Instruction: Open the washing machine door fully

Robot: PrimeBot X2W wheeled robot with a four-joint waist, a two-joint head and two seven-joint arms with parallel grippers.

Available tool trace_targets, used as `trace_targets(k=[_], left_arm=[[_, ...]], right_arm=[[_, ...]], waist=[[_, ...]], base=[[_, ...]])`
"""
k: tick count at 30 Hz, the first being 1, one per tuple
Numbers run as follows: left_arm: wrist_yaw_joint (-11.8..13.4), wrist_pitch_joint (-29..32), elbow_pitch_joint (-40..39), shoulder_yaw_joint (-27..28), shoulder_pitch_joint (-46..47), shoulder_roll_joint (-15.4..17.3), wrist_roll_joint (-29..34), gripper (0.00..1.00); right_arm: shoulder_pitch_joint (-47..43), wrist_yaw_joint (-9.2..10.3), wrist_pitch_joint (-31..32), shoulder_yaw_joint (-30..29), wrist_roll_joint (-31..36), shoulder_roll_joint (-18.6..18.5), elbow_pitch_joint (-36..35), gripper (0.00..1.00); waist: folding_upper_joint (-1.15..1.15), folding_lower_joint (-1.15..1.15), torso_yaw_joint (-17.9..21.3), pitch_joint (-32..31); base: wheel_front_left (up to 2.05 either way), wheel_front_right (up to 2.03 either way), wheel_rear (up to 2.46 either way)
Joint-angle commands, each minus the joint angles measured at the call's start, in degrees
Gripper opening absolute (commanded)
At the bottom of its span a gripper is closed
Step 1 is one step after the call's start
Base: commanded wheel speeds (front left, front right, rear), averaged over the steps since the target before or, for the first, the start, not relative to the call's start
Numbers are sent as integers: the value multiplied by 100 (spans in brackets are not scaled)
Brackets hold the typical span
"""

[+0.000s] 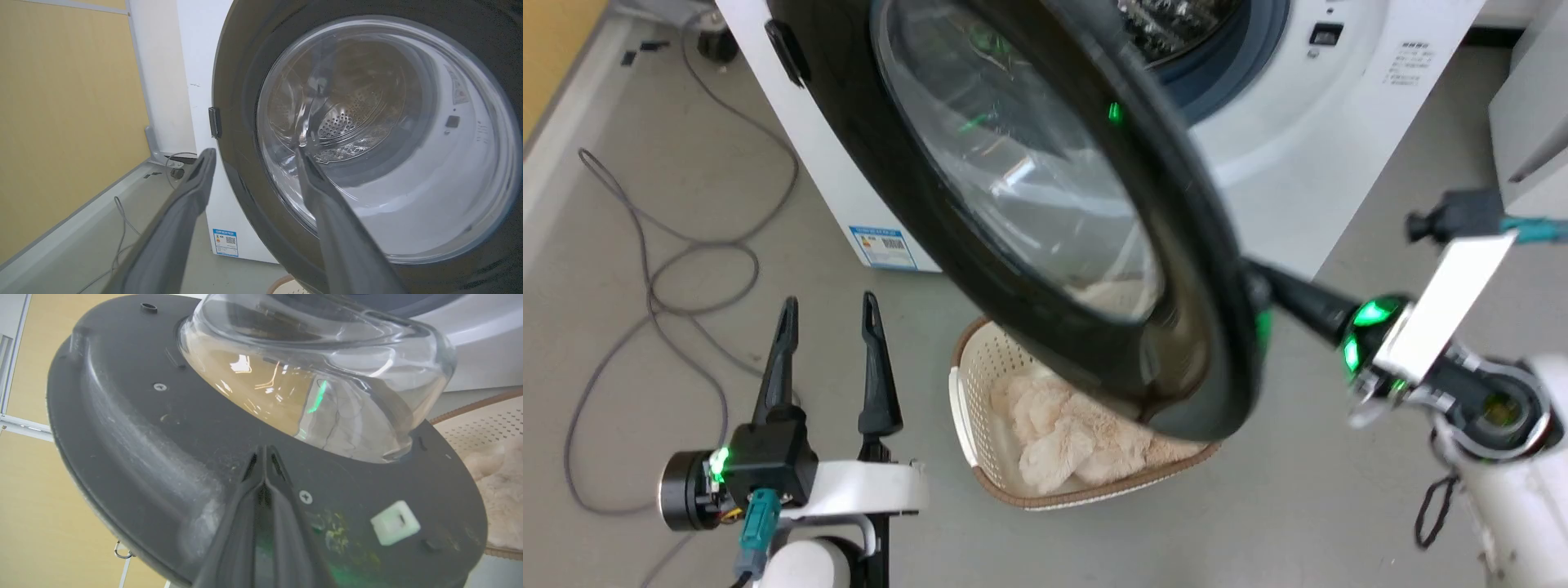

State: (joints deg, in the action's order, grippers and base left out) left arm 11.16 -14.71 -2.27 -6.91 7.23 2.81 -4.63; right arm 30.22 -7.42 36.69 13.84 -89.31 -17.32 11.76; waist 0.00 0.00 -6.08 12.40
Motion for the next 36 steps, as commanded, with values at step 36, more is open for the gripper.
trace_targets(k=[36], left_arm=[[-204, -29, 210, 234, -831, 7, 144, 100]], right_arm=[[-2084, -7, -1081, 463, 258, 862, -1023, 0]], waist=[[0, 0, 82, -1020]], base=[[0, 0, 0]])
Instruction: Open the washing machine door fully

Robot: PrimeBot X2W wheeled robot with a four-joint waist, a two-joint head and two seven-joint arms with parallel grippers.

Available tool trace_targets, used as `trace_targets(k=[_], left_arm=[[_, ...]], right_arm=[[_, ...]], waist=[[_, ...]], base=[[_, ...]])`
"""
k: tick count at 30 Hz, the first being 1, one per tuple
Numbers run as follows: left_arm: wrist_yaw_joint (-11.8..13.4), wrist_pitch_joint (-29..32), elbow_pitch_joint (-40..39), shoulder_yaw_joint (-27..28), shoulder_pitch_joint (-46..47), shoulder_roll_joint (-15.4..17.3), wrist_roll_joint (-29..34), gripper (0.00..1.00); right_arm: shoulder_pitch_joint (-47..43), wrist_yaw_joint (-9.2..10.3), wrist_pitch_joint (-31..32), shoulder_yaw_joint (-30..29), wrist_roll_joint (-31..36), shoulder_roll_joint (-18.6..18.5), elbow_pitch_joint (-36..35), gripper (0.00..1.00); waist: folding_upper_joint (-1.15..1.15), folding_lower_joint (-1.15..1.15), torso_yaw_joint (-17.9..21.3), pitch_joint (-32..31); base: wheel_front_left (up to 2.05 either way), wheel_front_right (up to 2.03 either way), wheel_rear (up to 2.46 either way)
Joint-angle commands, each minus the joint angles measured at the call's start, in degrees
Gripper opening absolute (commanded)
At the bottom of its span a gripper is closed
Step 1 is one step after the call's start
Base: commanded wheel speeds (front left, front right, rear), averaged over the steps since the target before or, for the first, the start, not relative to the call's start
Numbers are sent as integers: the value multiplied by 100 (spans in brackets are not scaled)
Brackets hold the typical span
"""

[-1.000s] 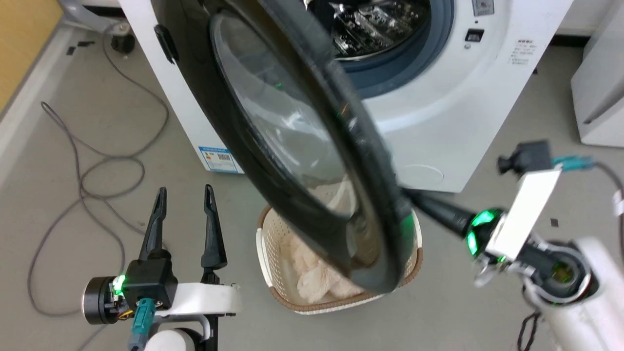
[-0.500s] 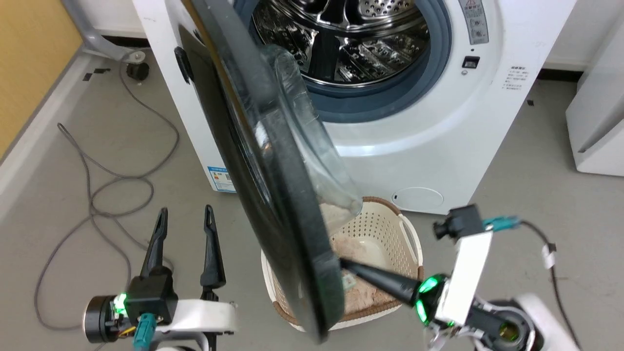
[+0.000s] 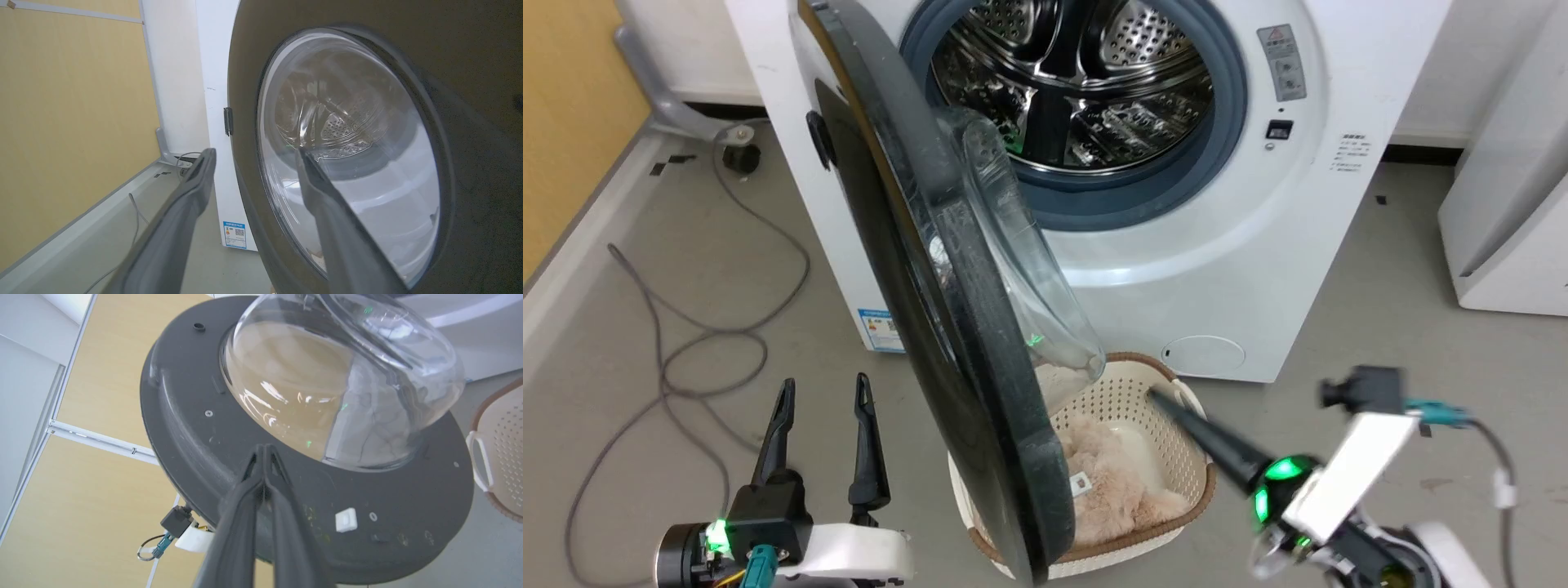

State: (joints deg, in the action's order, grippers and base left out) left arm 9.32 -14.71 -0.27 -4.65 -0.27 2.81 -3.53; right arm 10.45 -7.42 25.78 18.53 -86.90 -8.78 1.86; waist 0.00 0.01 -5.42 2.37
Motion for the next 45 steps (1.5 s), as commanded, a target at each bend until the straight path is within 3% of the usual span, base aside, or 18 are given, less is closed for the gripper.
trace_targets(k=[1, 7, 14, 17, 21, 24, 28, 31, 42, 43, 44, 45], left_arm=[[-25, -29, 13, 18, -94, 7, 37, 100], [-52, -29, 27, 63, -164, 7, 50, 100], [-48, -29, -13, 104, -245, 7, 58, 100], [-50, -29, -28, 136, -270, 7, 65, 100], [-52, -29, -54, 171, -288, 7, 78, 100], [-44, -29, -73, 192, -290, 7, 85, 100], [-43, -29, -66, 181, -277, 7, 88, 100], [-46, -29, -58, 167, -271, 7, 81, 100], [-41, -29, -48, 179, -296, 7, 69, 100], [-39, -29, -44, 179, -297, 7, 69, 100], [-37, -29, -40, 180, -299, 7, 68, 100], [-36, -29, -35, 182, -300, 7, 65, 100]], right_arm=[[-123, -7, -183, -90, 91, 3, -83, 0], [-190, -7, -1657, -532, 765, -71, -252, 0], [-230, -7, -3500, -734, 1954, -489, -261, 0], [-263, -7, -3943, -858, 2522, -648, -145, 0], [-308, -7, -4070, -1247, 4003, -673, -98, 0], [-419, -7, -4075, -1497, 5511, -555, -337, 0], [-640, -7, -4076, -1577, 6872, -331, -328, 0], [-789, -7, -4077, -1663, 7344, -124, -210, 0], [-1261, -7, -4077, -2204, 7897, 330, -136, 0], [-1295, -7, -4077, -2214, 7913, 358, -135, 38], [-1319, -7, -4077, -2241, 7905, 390, -144, 100], [-1338, -7, -4077, -2259, 7895, 418, -153, 100]], waist=[[0, -1, 34, -35], [0, -1, 120, -149], [0, -1, 231, -204], [0, -1, 282, -210], [0, -1, 341, -206], [0, -1, 381, -189], [0, -1, 406, -181], [0, -1, 404, -187], [0, -1, 404, -215], [0, -1, 408, -220], [0, -1, 412, -224], [0, -1, 415, -230]], base=[[0, 0, 0], [0, 0, 0], [0, 0, 0], [0, 0, 0], [0, 0, 0], [0, 0, 0], [0, 0, 0], [0, 0, 0], [0, 0, 0], [0, 0, 0], [0, 0, 0], [0, 0, 0]])
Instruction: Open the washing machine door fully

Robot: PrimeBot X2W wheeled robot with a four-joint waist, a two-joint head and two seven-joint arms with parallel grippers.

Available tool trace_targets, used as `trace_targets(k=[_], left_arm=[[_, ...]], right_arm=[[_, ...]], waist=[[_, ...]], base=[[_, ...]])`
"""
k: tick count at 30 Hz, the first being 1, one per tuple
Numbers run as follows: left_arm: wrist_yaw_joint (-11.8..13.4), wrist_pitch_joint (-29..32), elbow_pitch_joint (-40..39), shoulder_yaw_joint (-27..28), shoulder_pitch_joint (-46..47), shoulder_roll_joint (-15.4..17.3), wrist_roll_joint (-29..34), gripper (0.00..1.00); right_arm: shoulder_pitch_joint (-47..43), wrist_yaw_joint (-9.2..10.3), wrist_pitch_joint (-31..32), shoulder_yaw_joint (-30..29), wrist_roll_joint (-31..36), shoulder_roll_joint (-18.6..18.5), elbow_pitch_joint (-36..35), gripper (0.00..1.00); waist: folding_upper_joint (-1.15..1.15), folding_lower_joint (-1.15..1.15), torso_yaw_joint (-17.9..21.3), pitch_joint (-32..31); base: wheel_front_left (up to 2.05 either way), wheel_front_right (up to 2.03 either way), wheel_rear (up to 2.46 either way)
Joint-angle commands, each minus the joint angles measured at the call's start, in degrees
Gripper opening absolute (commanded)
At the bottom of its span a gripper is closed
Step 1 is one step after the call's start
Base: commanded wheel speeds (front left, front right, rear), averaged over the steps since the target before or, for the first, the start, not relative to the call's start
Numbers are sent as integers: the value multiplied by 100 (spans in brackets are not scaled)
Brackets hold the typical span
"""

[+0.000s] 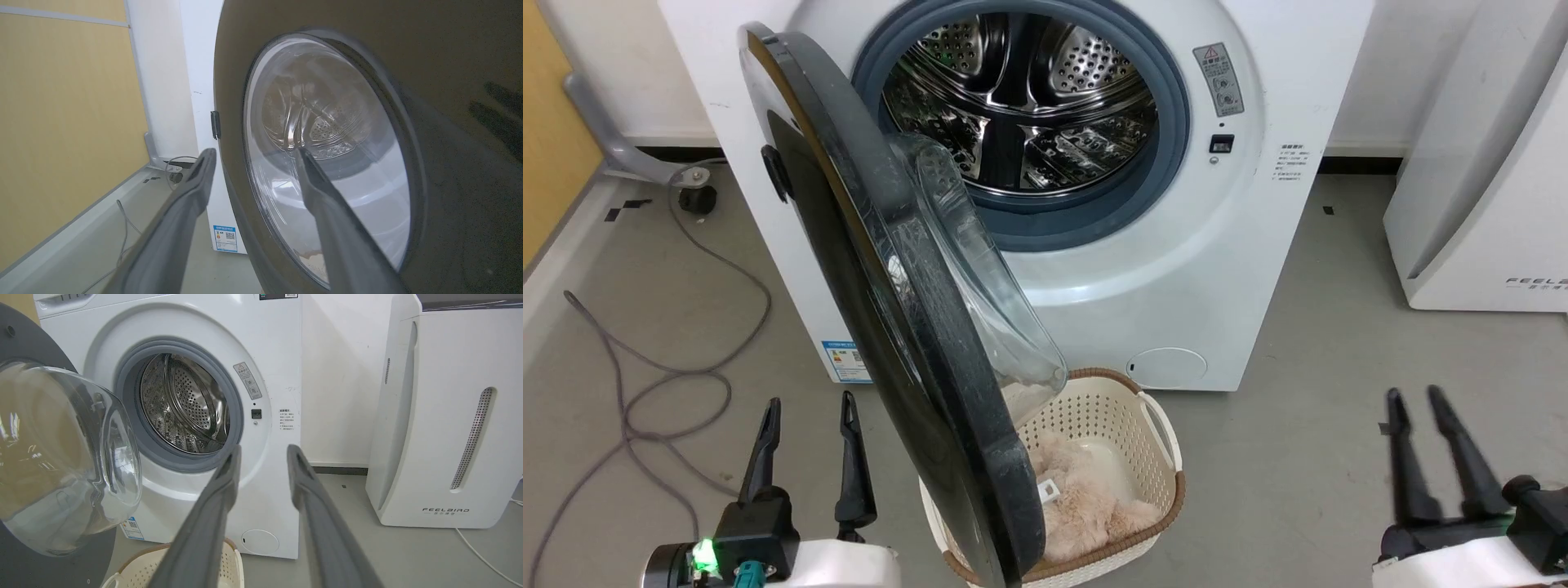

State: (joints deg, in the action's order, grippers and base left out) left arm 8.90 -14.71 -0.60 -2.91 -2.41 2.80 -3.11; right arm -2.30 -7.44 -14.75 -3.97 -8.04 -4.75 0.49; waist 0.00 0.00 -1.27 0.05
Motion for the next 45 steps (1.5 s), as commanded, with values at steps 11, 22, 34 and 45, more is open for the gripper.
trace_targets(k=[11, 22, 34, 45], left_arm=[[25, -29, -113, 132, 11, 8, 21, 0], [-219, -29, -1585, -4, 483, 67, 274, 0], [-898, -29, -2091, -1210, 674, 53, 302, 0], [-1302, -29, -1849, -2461, 645, 41, 373, 0]], right_arm=[[-166, -5, -25, -155, 226, 138, -36, 100], [-181, -5, -25, -187, 303, 184, -57, 100], [-198, -5, -25, -180, 196, 187, -18, 100], [-195, -5, -25, -158, 200, 187, 20, 100]], waist=[[0, 0, -7, -63], [0, 0, -18, -108], [0, 0, -36, -139], [0, 0, -70, -123]], base=[[0, 0, 0], [0, 0, 0], [0, 0, 0], [0, 0, 0]])
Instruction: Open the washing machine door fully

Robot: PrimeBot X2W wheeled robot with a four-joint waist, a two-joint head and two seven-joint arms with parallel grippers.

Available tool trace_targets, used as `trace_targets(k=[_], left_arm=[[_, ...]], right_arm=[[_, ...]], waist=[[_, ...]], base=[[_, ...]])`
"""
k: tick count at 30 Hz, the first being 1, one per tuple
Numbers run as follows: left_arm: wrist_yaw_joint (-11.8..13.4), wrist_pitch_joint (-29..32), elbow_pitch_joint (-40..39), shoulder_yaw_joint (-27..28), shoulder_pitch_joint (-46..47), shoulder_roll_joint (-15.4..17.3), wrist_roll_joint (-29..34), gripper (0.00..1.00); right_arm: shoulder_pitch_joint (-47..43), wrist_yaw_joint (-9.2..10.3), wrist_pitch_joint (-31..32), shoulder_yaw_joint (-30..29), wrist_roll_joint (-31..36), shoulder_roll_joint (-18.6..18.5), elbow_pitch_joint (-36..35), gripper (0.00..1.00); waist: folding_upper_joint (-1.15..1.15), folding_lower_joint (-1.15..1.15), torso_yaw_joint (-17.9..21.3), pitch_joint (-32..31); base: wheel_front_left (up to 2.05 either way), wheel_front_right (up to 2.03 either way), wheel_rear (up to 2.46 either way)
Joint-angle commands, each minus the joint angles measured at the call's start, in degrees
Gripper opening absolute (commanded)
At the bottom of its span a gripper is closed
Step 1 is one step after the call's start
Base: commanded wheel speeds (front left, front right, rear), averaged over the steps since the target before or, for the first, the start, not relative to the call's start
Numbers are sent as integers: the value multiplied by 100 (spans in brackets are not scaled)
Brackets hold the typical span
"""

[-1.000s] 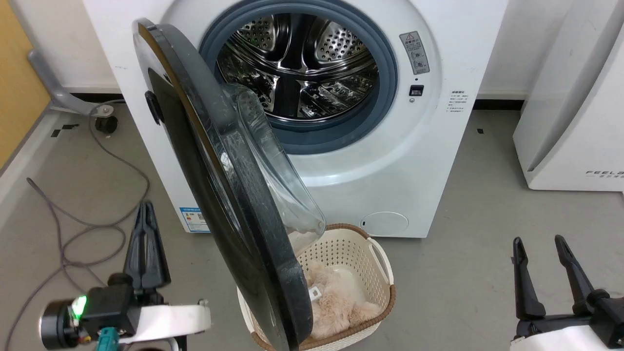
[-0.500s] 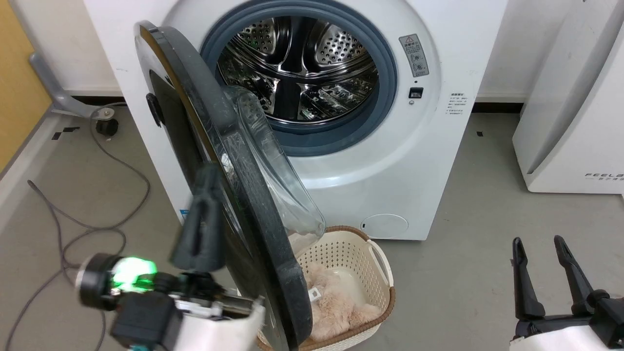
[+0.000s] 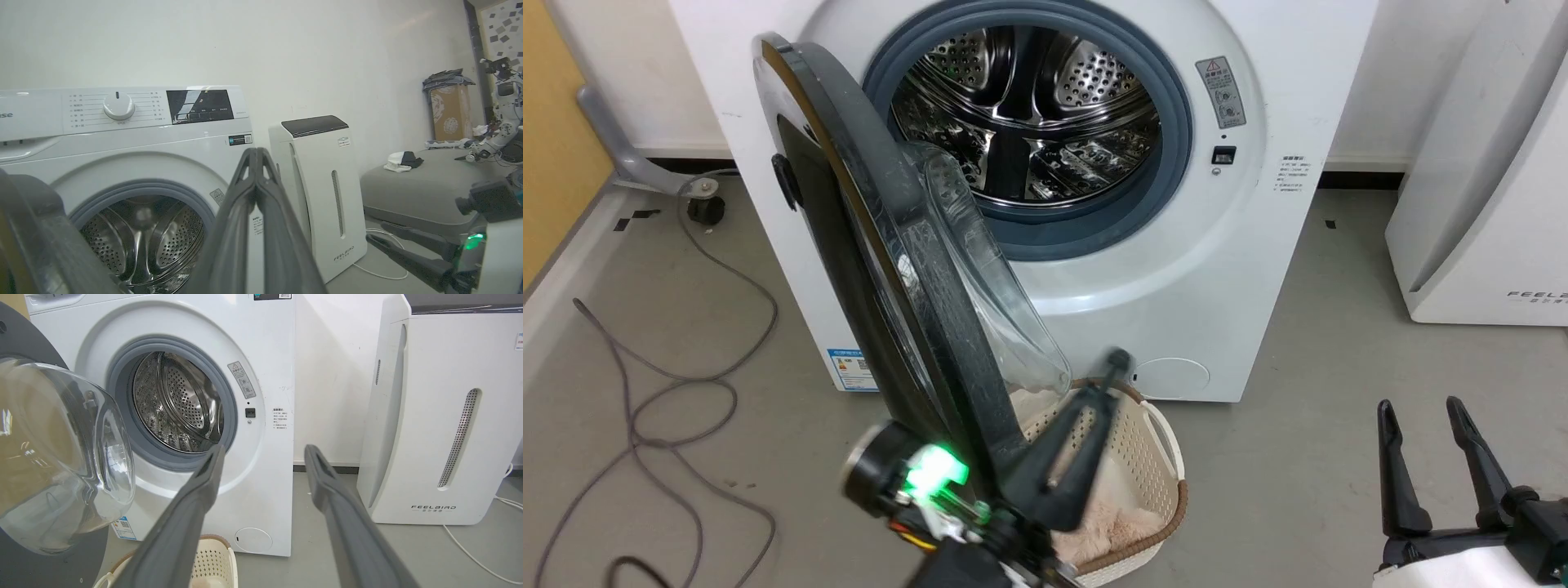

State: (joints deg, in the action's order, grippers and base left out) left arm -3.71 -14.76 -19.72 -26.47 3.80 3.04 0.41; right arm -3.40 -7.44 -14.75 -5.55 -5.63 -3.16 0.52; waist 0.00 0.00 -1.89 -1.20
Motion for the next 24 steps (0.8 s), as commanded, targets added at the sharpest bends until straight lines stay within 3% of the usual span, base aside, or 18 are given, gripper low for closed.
trace_targets(k=[1, 12, 24], left_arm=[[-62, -24, 111, -210, 15, 16, 33, 0], [-130, -24, 703, -941, -242, 36, 33, 0], [72, -24, 1383, -950, -451, 157, -39, 0]], right_arm=[[-83, -5, -25, 2, -40, 28, 20, 100], [-69, -5, -25, 20, -47, 28, 31, 100], [-24, -5, -25, 26, 2, 28, 46, 100]], waist=[[0, 0, -11, 3], [0, 0, -51, 48], [0, 0, -118, 162]], base=[[0, 0, 0], [0, 0, 0], [0, 0, 0]])
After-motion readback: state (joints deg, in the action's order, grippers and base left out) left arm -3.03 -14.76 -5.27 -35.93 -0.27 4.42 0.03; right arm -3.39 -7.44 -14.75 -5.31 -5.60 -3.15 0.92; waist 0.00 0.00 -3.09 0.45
